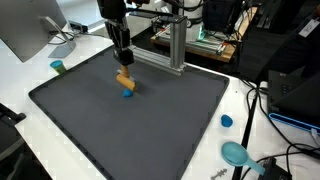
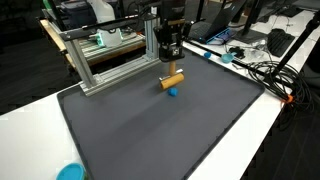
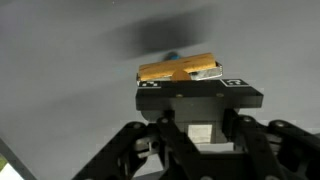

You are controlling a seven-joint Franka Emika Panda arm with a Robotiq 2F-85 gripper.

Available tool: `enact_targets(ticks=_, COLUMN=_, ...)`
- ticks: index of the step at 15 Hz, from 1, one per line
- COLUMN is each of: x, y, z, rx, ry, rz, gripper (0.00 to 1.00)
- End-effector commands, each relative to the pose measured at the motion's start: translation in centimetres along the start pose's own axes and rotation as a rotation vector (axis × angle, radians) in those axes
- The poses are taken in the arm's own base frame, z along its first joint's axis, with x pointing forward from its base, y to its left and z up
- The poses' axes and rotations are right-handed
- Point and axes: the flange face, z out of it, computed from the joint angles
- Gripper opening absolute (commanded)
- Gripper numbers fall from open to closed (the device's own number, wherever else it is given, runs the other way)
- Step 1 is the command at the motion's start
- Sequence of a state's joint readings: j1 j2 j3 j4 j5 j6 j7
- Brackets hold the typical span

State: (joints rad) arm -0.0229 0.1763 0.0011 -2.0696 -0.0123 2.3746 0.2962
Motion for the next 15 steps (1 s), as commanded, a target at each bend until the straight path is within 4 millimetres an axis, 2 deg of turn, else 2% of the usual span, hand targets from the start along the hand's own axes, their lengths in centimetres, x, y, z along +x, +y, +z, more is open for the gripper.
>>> enact_targets(ticks=1, x=1.1, y=0.1, z=-0.5, rx=0.011, ry=0.019, rz=0.008, gripper=0.22)
enact_targets(ticks=15, x=2.5, y=0.3, z=2.7, rx=0.001, ry=-0.024, rz=0.021, gripper=0.22)
